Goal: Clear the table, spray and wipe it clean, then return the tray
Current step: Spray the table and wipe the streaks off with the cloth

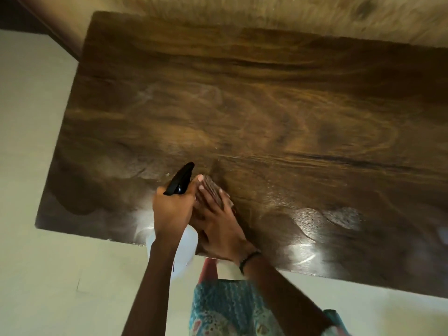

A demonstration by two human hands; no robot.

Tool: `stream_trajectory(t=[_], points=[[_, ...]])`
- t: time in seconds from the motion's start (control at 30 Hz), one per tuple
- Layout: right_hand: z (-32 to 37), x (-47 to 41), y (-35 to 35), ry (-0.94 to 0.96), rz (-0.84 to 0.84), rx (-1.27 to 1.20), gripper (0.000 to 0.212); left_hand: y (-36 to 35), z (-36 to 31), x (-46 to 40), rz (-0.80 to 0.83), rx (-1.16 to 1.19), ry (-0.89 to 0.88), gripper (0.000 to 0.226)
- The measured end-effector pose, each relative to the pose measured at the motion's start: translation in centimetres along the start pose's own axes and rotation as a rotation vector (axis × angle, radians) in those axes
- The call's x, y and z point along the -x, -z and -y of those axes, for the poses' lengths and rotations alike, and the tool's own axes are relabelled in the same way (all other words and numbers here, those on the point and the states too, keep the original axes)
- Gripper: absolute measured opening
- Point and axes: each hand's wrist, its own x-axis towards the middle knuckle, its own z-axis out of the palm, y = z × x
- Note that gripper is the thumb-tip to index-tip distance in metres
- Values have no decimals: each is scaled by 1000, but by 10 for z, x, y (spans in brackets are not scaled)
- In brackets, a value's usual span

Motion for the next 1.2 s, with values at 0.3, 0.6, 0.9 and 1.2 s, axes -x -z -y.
stream_trajectory(t=[0.3, 0.6, 0.9, 1.2], points=[[-130, -188, 65, -279, -84, 47, 58, 16, -62, -109, 94, -66, -165, 77], [-258, -224, 136, -915, -171, 11, 60, 26, -108, -192, 182, -90, -211, 90], [-180, -379, 117, -716, -87, 8, 59, 79, -83, -238, 88, 33, -148, 78], [-63, -496, 70, -348, 4, 12, 56, 132, -54, -248, -46, 137, -62, 80]])
